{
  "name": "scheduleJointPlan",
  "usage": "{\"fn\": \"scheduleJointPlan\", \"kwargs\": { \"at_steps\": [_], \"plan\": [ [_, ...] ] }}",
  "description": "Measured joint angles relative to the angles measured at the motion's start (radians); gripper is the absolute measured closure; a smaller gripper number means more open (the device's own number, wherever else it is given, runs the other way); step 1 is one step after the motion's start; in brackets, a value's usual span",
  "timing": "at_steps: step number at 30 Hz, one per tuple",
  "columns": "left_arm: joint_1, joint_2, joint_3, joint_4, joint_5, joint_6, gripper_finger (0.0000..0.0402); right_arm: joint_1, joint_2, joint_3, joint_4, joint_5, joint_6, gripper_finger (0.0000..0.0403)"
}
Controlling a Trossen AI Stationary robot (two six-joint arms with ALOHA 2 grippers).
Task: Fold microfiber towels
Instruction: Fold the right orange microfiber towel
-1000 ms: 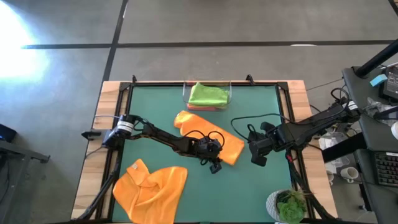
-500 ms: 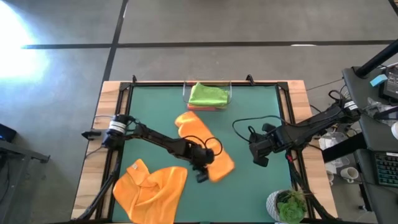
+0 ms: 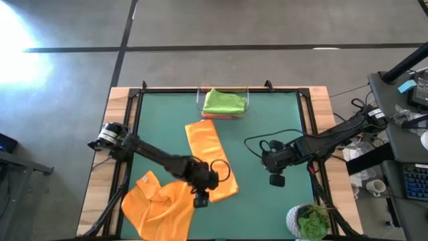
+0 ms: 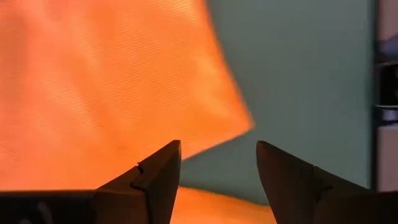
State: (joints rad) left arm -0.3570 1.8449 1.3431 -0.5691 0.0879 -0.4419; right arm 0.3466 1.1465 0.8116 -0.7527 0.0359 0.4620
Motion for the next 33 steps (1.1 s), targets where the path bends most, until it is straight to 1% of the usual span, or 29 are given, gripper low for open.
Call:
{"fn": "scheduleJointPlan", "kwargs": {
  "at_steps": [4, 8, 13, 18, 23, 26, 31, 33],
  "plan": [
    [-0.067, 0.001, 0.003, 0.011, -0.032, 0.001, 0.0208, 0.0, 0.005, -0.001, 0.155, -0.081, -0.064, 0.0344],
    [-0.117, 0.018, 0.005, 0.014, -0.128, 0.001, 0.0208, 0.0, 0.032, -0.001, 0.243, -0.125, -0.089, 0.0338],
    [-0.136, 0.021, 0.005, 0.039, -0.183, 0.001, 0.0208, 0.0, 0.095, -0.001, 0.281, -0.126, -0.13, 0.0297],
    [-0.137, 0.021, 0.004, 0.045, -0.214, 0.004, 0.0208, 0.003, 0.186, -0.002, 0.381, -0.122, -0.335, 0.0252],
    [-0.137, 0.021, -0.022, 0.093, -0.22, 0.004, 0.0208, 0.007, 0.273, -0.002, 0.54, -0.124, -0.553, 0.023],
    [-0.137, 0.021, -0.037, 0.116, -0.229, 0.004, 0.0208, 0.007, 0.308, 0.003, 0.608, -0.148, -0.609, 0.0227],
    [-0.137, 0.034, -0.043, 0.132, -0.245, 0.012, 0.0208, 0.006, 0.362, 0.044, 0.634, -0.18, -0.678, 0.0227],
    [-0.137, 0.049, -0.044, 0.137, -0.246, 0.019, 0.0208, 0.003, 0.389, 0.059, 0.642, -0.209, -0.698, 0.0227]
  ]
}}
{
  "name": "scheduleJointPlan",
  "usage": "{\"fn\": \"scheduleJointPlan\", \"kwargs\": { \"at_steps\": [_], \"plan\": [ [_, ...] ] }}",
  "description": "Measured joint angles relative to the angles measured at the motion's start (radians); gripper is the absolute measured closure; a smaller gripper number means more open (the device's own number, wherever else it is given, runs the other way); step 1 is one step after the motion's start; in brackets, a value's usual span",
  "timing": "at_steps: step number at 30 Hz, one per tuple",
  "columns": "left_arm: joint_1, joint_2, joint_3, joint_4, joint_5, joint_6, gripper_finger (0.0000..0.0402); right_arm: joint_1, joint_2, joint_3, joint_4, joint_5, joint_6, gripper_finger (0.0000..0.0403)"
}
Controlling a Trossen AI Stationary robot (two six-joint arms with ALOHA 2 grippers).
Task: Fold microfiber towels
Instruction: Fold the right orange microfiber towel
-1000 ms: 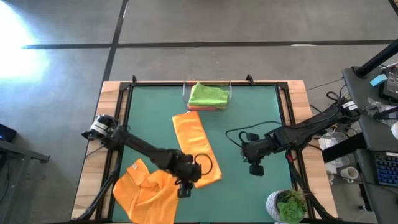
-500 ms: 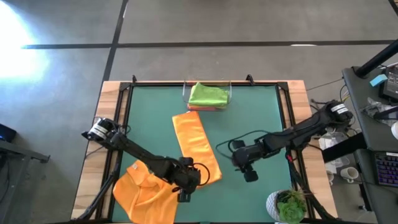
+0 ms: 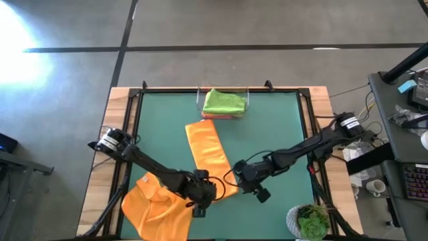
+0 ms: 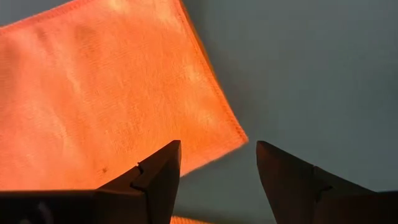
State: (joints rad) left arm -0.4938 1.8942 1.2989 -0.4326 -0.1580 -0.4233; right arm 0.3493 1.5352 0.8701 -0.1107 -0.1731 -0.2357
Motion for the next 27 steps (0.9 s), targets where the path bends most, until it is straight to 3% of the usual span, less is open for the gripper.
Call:
{"fn": "scheduleJointPlan", "kwargs": {
  "at_steps": [6, 19, 27],
  "plan": [
    [0.001, 0.059, 0.001, 0.1, -0.002, 0.039, 0.0208, -0.001, 0.077, 0.028, 0.026, -0.02, -0.01, 0.0227],
    [-0.005, 0.098, 0.0, 0.089, 0.005, 0.038, 0.0208, -0.01, 0.188, 0.04, 0.079, -0.01, -0.01, 0.0227],
    [-0.005, 0.098, -0.009, 0.095, 0.006, 0.039, 0.0208, -0.013, 0.212, 0.041, 0.089, 0.063, 0.032, 0.0246]
  ]
}}
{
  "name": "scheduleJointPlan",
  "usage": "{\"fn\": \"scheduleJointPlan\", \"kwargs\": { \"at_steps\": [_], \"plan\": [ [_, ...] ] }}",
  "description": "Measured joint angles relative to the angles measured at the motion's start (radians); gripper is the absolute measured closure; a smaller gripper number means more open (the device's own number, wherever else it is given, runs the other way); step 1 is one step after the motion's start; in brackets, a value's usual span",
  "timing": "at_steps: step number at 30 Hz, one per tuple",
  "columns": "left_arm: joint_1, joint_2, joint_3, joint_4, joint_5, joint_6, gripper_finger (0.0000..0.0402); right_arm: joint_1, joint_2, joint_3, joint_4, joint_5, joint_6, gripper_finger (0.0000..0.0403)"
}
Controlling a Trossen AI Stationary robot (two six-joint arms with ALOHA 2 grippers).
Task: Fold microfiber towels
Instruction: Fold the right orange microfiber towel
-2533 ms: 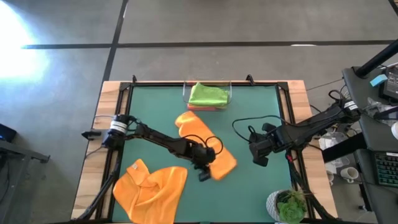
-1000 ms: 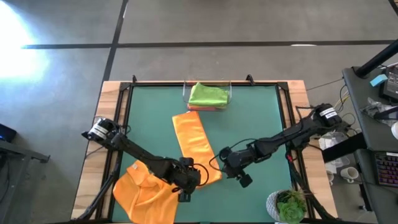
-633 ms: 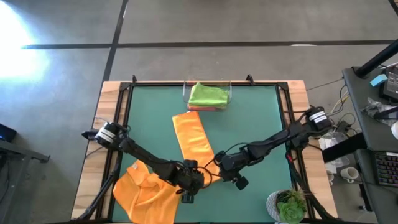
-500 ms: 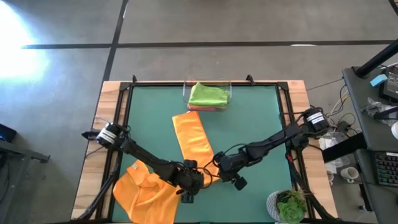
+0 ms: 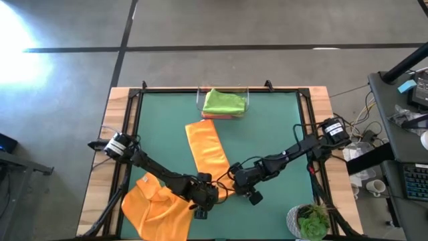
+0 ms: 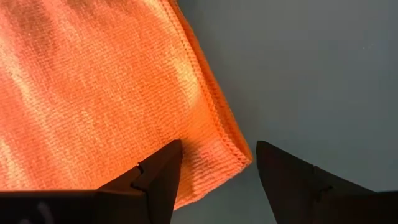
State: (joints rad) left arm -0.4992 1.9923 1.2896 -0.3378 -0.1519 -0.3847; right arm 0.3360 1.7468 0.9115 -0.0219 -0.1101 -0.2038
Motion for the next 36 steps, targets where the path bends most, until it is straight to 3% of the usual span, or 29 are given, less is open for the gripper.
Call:
{"fn": "scheduleJointPlan", "kwargs": {
  "at_steps": [8, 13, 22, 29, 36],
  "plan": [
    [0.001, -0.003, -0.028, 0.014, -0.031, -0.04, 0.0213, -0.002, 0.0, 0.002, 0.011, 0.029, 0.031, 0.0332],
    [0.006, -0.003, -0.031, 0.009, -0.046, -0.123, 0.0255, -0.002, 0.0, 0.002, 0.008, 0.036, 0.062, 0.0385],
    [0.009, -0.009, 0.001, 0.005, -0.039, -0.353, 0.0389, -0.005, -0.064, -0.001, -0.094, 0.051, 0.17, 0.0393],
    [0.01, -0.06, 0.076, 0.015, -0.005, -0.367, 0.0399, 0.0, -0.186, 0.098, -0.392, 0.037, 0.29, 0.0394],
    [0.021, -0.125, 0.189, 0.007, 0.016, -0.36, 0.04, 0.004, -0.191, 0.311, -0.647, 0.031, 0.319, 0.0394]
  ]
}}
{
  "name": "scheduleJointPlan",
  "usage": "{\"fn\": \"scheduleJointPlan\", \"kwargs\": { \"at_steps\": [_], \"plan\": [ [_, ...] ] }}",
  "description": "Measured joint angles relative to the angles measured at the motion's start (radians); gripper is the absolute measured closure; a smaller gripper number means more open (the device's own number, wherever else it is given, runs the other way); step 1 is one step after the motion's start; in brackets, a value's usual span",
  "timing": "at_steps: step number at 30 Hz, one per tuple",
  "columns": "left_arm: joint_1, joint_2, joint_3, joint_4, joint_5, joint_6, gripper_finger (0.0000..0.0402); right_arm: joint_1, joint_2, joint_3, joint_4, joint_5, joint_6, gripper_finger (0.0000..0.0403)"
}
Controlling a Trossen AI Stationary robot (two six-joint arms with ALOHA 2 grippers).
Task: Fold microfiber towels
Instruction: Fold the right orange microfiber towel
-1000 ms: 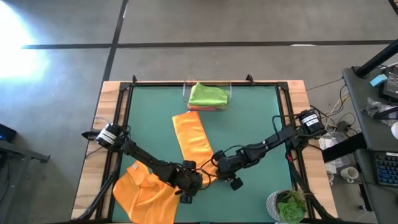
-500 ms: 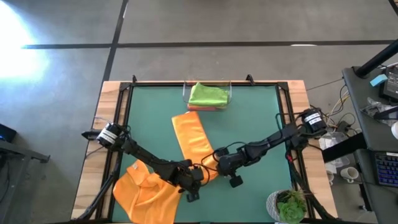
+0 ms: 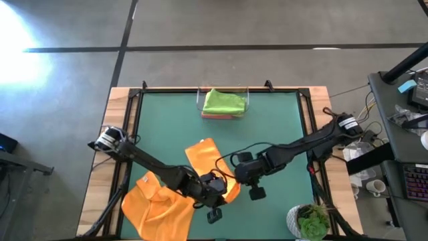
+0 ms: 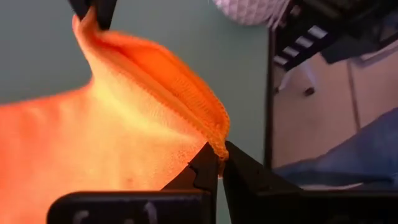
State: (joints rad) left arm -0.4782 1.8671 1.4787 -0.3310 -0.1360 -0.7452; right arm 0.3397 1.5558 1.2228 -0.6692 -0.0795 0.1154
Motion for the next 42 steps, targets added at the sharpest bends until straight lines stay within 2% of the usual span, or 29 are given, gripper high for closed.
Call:
{"fn": "scheduleJointPlan", "kwargs": {
  "at_steps": [5, 9, 12, 15, 18, 22, 30, 37, 42],
  "plan": [
    [-0.005, -0.024, 0.029, -0.006, 0.0, -0.031, 0.0401, 0.016, 0.01, 0.117, -0.144, 0.001, 0.069, 0.0394],
    [-0.027, -0.034, 0.032, -0.03, 0.003, -0.075, 0.0401, 0.036, 0.007, 0.159, -0.163, 0.026, 0.104, 0.0394],
    [-0.032, -0.034, 0.026, -0.145, -0.014, -0.082, 0.0401, 0.035, 0.007, 0.16, -0.136, 0.107, 0.09, 0.0394],
    [-0.029, -0.034, 0.021, -0.296, -0.086, -0.11, 0.0401, 0.003, 0.016, 0.155, -0.086, 0.214, 0.052, 0.0394],
    [-0.017, -0.034, 0.02, -0.429, -0.154, -0.14, 0.0401, -0.045, 0.04, 0.155, -0.022, 0.264, 0.02, 0.0394],
    [0.009, -0.034, 0.02, -0.543, -0.204, -0.158, 0.0401, -0.109, 0.095, 0.155, 0.027, 0.268, -0.032, 0.0394],
    [0.087, -0.034, 0.02, -0.794, -0.217, -0.21, 0.0401, -0.193, 0.206, 0.155, 0.09, 0.265, -0.11, 0.0394],
    [0.145, -0.034, 0.001, -0.815, -0.213, -0.092, 0.0402, -0.242, 0.256, 0.162, 0.176, 0.267, -0.16, 0.0394],
    [0.182, -0.034, -0.029, -0.814, -0.213, -0.078, 0.0402, -0.278, 0.266, 0.162, 0.237, 0.275, -0.181, 0.0394]
  ]
}}
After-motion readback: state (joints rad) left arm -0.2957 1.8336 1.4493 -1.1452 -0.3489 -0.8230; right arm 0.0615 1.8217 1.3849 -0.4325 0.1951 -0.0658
